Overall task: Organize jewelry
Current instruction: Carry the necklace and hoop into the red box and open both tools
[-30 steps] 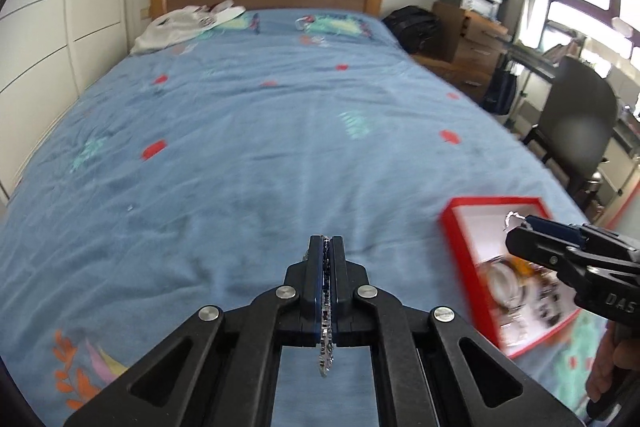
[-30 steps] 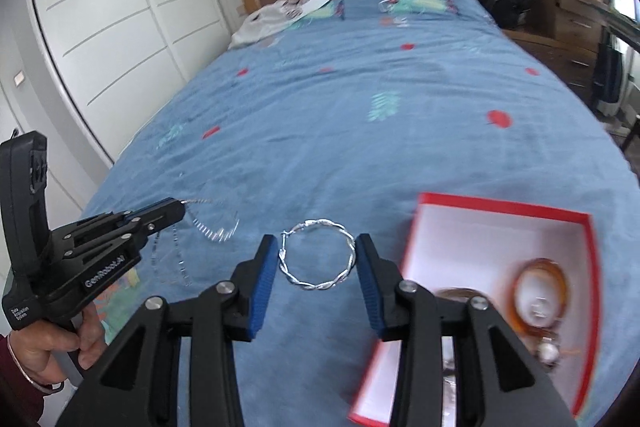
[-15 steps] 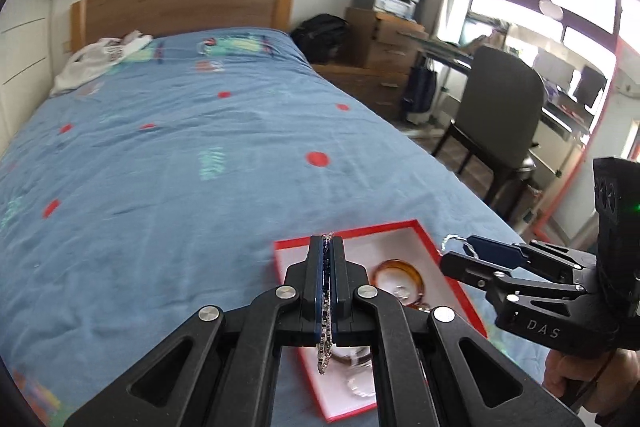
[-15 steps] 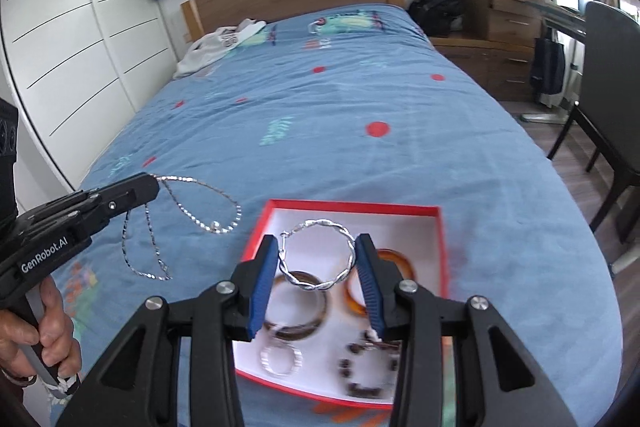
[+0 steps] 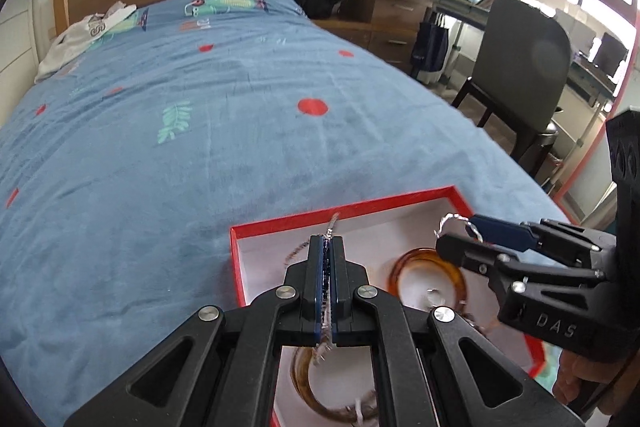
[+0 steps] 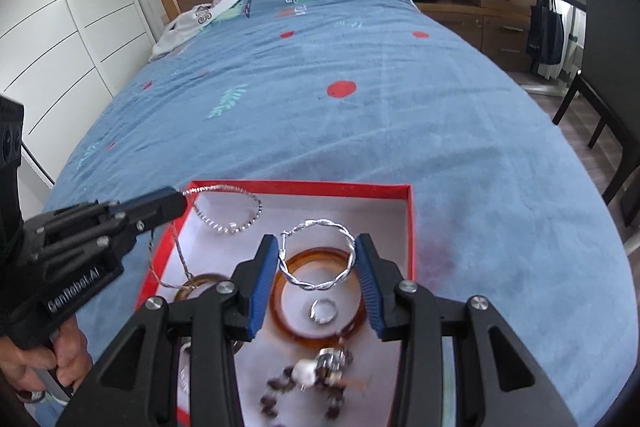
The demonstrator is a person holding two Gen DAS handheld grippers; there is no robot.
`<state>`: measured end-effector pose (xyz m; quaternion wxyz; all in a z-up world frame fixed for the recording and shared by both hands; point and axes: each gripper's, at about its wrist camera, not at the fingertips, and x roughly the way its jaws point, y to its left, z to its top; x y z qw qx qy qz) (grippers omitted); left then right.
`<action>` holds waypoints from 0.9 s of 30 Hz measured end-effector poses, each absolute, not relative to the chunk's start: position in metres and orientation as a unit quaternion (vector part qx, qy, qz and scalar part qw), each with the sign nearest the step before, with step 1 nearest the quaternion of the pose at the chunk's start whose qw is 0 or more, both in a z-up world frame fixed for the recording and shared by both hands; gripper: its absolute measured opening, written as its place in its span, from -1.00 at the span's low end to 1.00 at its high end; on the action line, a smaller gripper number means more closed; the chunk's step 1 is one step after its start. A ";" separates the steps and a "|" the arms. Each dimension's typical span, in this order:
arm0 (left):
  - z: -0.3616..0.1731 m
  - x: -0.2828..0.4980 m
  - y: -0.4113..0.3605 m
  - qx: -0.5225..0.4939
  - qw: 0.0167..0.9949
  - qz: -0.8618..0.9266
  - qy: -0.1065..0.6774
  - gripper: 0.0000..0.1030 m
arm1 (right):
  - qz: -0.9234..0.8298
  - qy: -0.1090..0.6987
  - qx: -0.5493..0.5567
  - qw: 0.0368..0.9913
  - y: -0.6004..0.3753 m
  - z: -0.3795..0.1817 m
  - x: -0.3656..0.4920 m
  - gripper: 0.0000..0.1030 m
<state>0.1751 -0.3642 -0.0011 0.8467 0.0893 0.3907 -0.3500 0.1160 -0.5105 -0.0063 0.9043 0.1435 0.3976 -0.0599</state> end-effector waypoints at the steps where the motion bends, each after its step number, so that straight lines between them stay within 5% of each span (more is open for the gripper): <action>1: -0.005 0.177 -0.365 0.088 0.847 -0.347 0.393 -0.95 | -0.060 0.401 0.145 0.902 -0.512 -0.009 0.121 -0.26; 27: -0.046 0.184 -0.365 0.110 0.818 -0.325 0.461 -0.85 | -0.074 0.454 0.131 0.878 -0.512 -0.040 0.147 -0.24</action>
